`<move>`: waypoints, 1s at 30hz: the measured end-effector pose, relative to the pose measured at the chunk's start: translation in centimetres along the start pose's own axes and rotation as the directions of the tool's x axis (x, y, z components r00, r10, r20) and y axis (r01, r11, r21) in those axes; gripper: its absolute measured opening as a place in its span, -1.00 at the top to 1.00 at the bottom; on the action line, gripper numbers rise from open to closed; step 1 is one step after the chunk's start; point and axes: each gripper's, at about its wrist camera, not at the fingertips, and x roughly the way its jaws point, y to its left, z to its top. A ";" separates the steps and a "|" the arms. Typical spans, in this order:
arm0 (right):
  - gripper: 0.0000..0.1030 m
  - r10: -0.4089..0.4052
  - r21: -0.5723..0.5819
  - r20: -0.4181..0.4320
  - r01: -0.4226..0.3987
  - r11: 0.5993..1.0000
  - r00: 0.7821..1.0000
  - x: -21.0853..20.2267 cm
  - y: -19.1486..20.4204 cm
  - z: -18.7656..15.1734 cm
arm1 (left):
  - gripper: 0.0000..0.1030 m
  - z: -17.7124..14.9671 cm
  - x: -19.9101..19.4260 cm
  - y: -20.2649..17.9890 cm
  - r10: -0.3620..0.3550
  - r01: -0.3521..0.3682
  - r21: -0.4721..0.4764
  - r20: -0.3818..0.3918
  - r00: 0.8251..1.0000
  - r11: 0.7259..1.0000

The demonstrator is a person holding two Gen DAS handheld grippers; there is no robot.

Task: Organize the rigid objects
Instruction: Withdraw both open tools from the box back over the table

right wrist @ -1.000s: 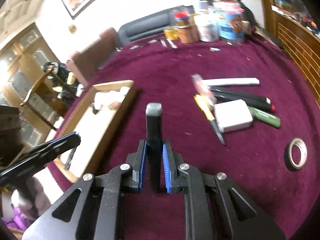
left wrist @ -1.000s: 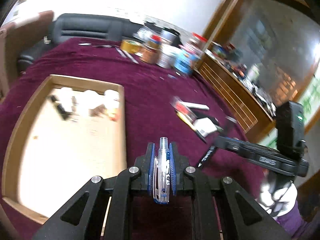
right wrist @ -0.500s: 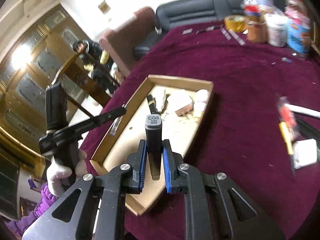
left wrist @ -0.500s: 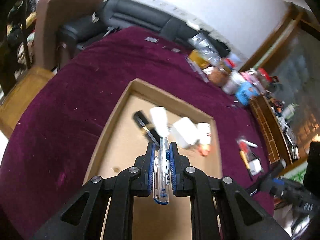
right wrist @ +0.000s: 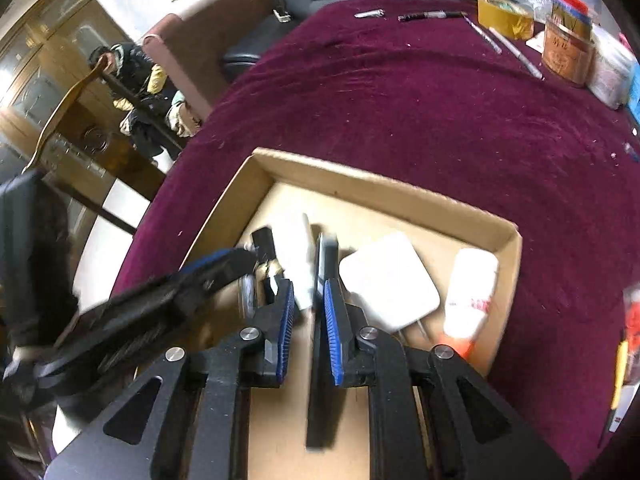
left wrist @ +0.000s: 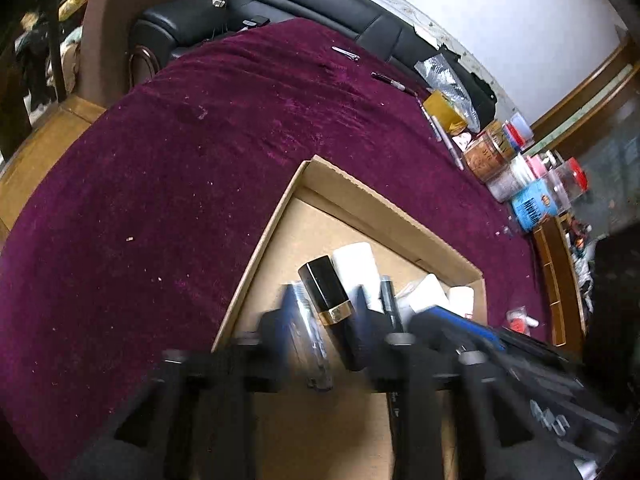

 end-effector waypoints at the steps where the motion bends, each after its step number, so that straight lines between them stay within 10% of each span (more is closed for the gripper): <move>1: 0.73 0.002 0.015 -0.002 -0.002 1.000 1.000 0.2 -0.3 0.2 | 0.11 -0.2 -0.5 0.1 -0.014 0.014 -0.007 0.008 1.000 1.000; 6: 0.73 0.037 0.050 0.055 -0.040 0.998 0.998 -1.9 -1.3 -0.4 | 0.07 -1.5 -3.3 -0.3 -0.034 0.034 -0.001 0.021 0.999 0.999; 13: 0.39 -0.107 -0.061 0.284 0.129 0.990 0.953 -10.3 -2.1 -5.1 | -0.15 -6.6 -9.9 -4.7 -0.036 0.015 0.096 0.216 0.976 0.995; 17: 0.22 -0.225 0.016 0.472 0.247 0.969 0.852 -15.5 -4.2 -9.5 | -0.19 -9.5 -12.2 -8.8 -0.050 -0.005 0.166 0.327 0.944 0.986; 19: -0.54 -0.316 0.085 0.583 0.330 0.940 0.748 -17.8 -5.3 -12.1 | -0.35 -11.1 -13.1 -10.8 -0.044 -0.036 0.194 0.392 0.919 0.980; 21: -0.88 -0.373 0.178 0.667 0.348 0.920 0.645 -19.4 -7.8 -14.9 | -0.76 -13.2 -13.6 -12.8 -0.050 -0.044 0.201 0.440 0.897 0.979; 22: -0.88 -0.397 0.225 0.644 0.334 0.915 0.654 -19.6 -9.1 -15.4 | -0.87 -13.8 -13.4 -13.4 -0.071 -0.018 0.200 0.431 0.900 0.980; 25: -0.81 -0.335 0.336 0.495 0.179 0.925 0.802 -19.1 -14.5 -16.7 | -0.96 -15.6 -11.7 -15.3 -0.138 0.069 0.220 0.315 0.939 0.973; 30: -0.80 -0.335 0.416 0.425 0.147 0.897 0.841 -19.6 -18.5 -19.0 | -0.96 -18.2 -8.4 -18.3 -0.119 0.062 0.307 0.171 0.978 0.950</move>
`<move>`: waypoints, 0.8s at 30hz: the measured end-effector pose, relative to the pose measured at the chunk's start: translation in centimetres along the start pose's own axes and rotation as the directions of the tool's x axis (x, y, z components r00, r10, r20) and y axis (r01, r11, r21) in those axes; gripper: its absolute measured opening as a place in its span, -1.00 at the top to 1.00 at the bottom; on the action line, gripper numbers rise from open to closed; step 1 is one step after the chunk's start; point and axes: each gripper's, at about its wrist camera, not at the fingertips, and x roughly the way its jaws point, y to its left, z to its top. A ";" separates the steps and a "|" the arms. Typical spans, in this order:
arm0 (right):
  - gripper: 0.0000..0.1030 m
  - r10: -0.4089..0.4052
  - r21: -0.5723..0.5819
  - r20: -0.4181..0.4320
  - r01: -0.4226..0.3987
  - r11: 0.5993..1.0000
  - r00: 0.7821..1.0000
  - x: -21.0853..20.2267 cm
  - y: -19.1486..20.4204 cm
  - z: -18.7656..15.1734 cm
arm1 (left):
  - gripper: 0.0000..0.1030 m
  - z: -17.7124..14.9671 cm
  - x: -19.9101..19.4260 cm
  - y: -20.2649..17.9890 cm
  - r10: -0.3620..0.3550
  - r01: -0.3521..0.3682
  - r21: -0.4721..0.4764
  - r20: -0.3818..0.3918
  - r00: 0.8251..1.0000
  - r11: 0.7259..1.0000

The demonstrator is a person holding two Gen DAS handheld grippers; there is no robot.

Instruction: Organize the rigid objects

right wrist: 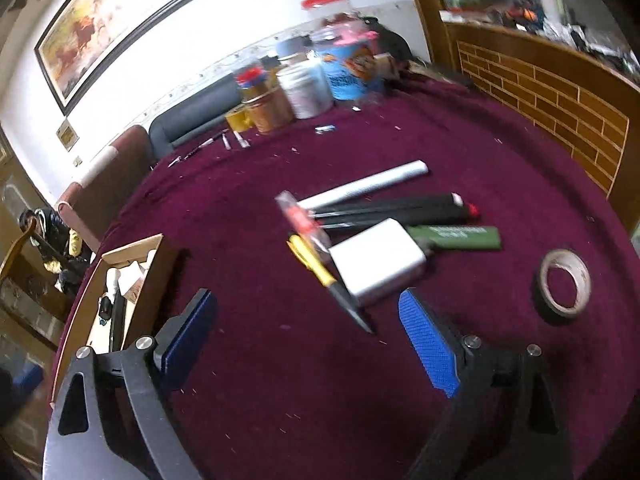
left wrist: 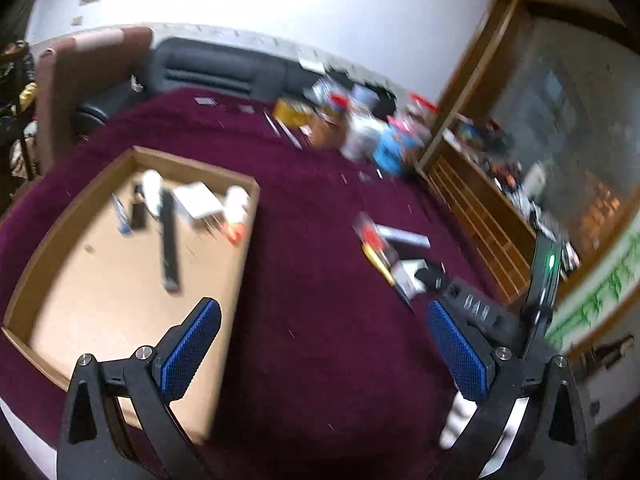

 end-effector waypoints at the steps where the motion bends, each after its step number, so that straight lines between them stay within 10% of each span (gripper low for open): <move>1: -0.80 0.013 -0.001 -0.013 -0.013 1.000 1.000 -0.2 -0.5 0.2 | -0.96 -0.5 0.5 -0.3 -0.008 0.008 0.001 -0.030 1.000 1.000; 12: -0.80 0.131 -0.015 -0.063 -0.132 0.991 0.989 -0.3 -3.3 2.8 | -0.96 -3.4 2.4 -1.3 -0.019 0.012 -0.038 -0.175 0.984 0.999; 18: -0.80 0.312 0.039 -0.220 -0.311 0.949 0.924 5.2 -1.0 4.7 | -0.96 -3.4 1.8 -0.8 -0.013 0.006 -0.042 -0.170 0.985 0.999; 24: -0.79 0.183 -0.033 -0.314 -0.204 0.978 0.932 8.9 2.0 4.9 | -0.96 -3.5 1.8 0.3 -0.013 0.002 -0.064 -0.169 0.985 0.998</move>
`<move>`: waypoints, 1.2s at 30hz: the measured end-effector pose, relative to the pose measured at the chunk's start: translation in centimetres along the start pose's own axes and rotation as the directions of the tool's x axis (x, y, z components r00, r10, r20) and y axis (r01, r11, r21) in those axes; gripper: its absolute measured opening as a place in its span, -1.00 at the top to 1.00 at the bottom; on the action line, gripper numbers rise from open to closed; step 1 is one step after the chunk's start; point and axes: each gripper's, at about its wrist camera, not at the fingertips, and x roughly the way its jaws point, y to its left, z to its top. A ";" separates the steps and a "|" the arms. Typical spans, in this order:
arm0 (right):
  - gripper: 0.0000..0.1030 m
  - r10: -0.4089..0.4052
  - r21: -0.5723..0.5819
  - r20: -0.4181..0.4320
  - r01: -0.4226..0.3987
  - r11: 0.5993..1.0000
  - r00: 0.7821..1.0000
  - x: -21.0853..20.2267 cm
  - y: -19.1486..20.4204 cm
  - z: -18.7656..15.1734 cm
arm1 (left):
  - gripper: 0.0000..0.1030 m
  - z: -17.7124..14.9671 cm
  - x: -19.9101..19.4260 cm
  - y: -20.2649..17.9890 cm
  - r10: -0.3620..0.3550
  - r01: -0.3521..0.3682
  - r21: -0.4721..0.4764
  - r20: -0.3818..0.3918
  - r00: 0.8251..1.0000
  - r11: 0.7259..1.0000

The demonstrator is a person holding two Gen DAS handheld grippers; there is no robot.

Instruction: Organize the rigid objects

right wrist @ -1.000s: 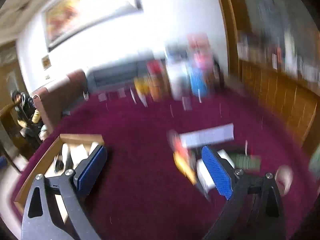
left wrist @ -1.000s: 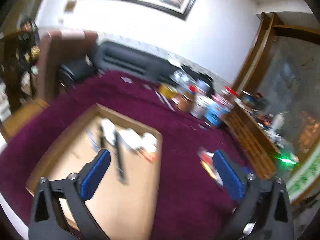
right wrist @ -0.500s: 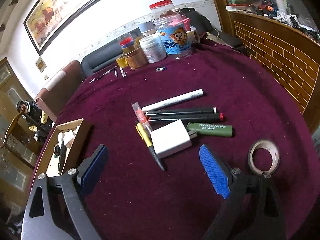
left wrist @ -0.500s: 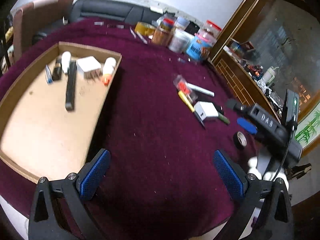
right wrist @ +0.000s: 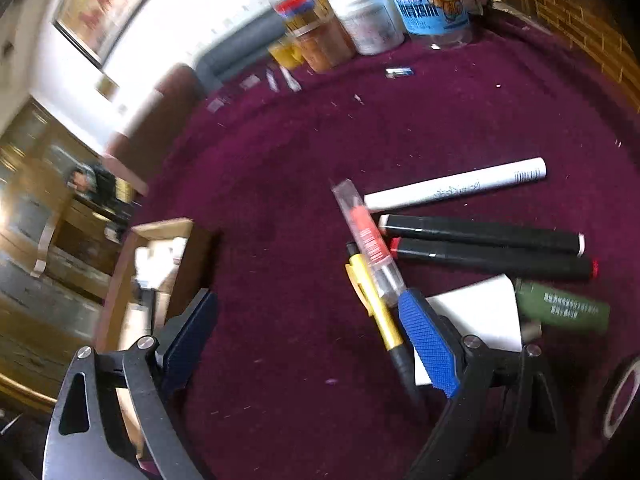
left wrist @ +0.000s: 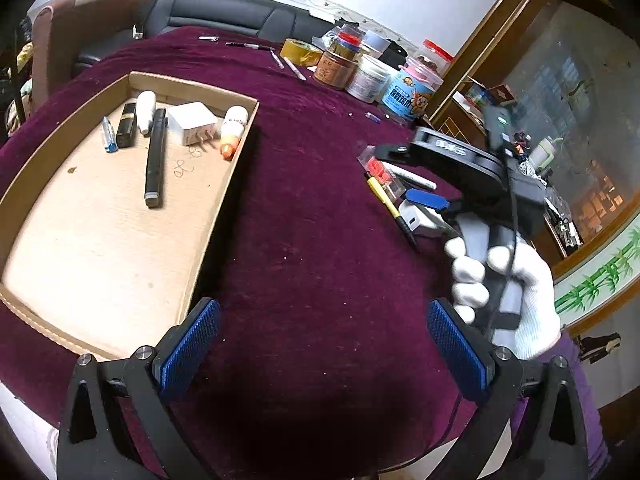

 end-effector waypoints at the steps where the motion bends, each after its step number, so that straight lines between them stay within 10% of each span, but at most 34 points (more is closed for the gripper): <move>1: -0.81 -0.029 -0.008 -0.023 0.029 1.000 0.999 0.7 0.4 0.1 | -0.96 0.0 0.1 0.1 -0.006 0.006 -0.003 -0.008 1.000 1.000; 5: -0.80 -0.093 -0.071 -0.066 0.088 0.994 0.993 2.3 2.2 0.1 | -0.96 -0.2 0.5 0.2 -0.024 0.024 0.005 -0.022 0.999 1.000; 12: -0.80 0.209 0.075 -0.213 -0.198 0.977 0.954 2.8 2.9 -2.8 | -0.96 0.1 0.6 1.1 -0.027 0.027 -0.011 -0.023 0.999 1.000; 15: -0.80 0.205 0.024 -0.148 -0.203 0.979 0.967 0.4 3.2 -2.9 | -0.96 -0.1 1.1 1.2 -0.025 0.025 -0.017 -0.040 0.999 1.000; 21: -0.80 0.019 -0.057 -0.073 -0.024 0.998 0.997 -1.0 2.2 -1.3 | -0.96 -0.4 2.0 0.1 -0.039 0.039 -0.002 -0.064 0.997 0.999; 29: -0.79 -0.194 -0.138 -0.143 0.175 0.975 0.970 4.1 2.6 0.5 | -0.96 -0.5 1.2 -0.6 -0.024 0.026 0.044 -0.049 0.999 0.999; 33: -0.80 -0.077 -0.077 -0.202 0.063 0.995 0.976 4.0 2.8 0.1 | -0.96 -0.2 1.0 0.0 -0.023 0.024 0.029 -0.041 0.999 0.999; 36: -0.80 0.169 0.061 -0.272 -0.158 0.986 0.947 3.3 2.3 -1.0 | -0.96 -0.2 1.6 -0.1 -0.026 0.028 0.024 -0.062 0.998 0.999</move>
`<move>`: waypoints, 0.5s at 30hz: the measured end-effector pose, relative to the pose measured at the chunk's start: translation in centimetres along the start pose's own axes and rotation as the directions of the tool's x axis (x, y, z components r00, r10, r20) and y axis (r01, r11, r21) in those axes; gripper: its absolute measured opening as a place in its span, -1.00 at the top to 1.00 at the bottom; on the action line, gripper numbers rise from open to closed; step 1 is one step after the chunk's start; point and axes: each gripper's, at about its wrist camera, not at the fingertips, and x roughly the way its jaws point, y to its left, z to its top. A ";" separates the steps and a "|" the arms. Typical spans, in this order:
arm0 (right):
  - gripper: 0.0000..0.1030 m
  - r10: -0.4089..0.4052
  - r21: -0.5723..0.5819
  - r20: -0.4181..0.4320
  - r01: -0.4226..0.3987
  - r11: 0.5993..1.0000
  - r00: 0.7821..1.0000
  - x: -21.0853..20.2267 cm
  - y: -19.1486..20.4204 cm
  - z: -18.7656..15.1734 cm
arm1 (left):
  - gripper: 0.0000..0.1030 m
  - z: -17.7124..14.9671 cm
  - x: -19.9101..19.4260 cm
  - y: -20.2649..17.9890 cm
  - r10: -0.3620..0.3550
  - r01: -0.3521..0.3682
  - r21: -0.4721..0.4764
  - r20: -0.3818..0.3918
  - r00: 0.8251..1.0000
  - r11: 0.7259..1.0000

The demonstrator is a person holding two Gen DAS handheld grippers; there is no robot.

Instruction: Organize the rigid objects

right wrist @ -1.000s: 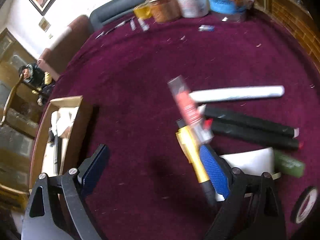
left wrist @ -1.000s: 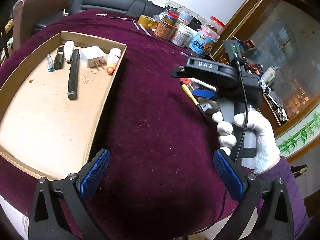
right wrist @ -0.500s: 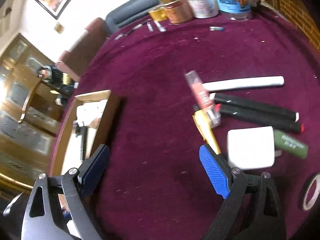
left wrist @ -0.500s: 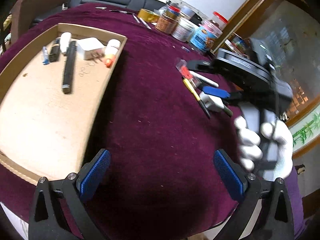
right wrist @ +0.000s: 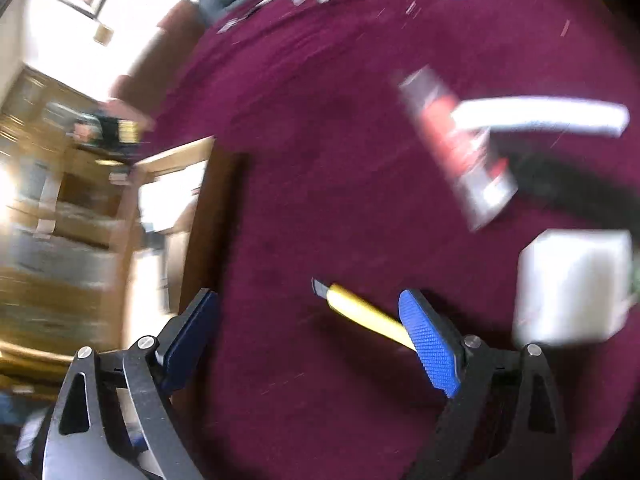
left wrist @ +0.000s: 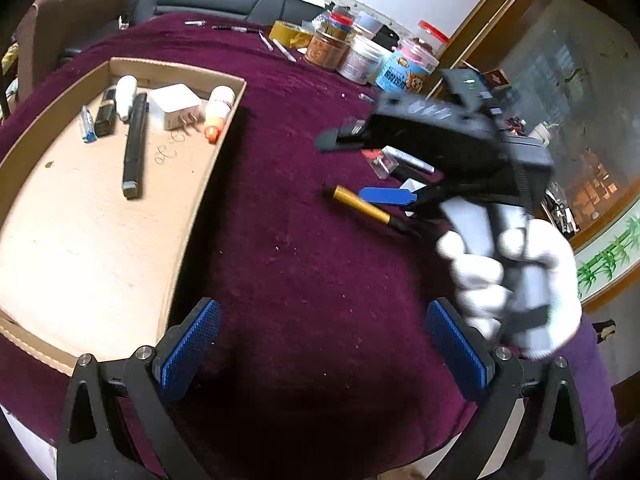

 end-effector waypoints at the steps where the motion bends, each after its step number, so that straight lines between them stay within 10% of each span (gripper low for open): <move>1: -0.80 0.024 0.010 0.004 -0.024 1.000 1.000 -0.3 -0.1 -0.3 | -0.96 -0.1 0.2 -0.1 -0.001 0.001 0.005 -0.007 1.000 1.000; 7: -0.80 -0.041 -0.033 0.290 0.053 0.998 0.956 -7.0 -1.5 -2.6 | -0.96 0.2 0.4 -0.9 0.015 -0.014 0.043 -0.018 1.000 0.999; 15: -0.79 -0.266 0.114 0.595 0.248 0.962 0.758 -12.1 -6.5 -5.8 | -0.96 1.3 3.1 -3.2 0.030 -0.023 0.077 -0.092 0.995 0.997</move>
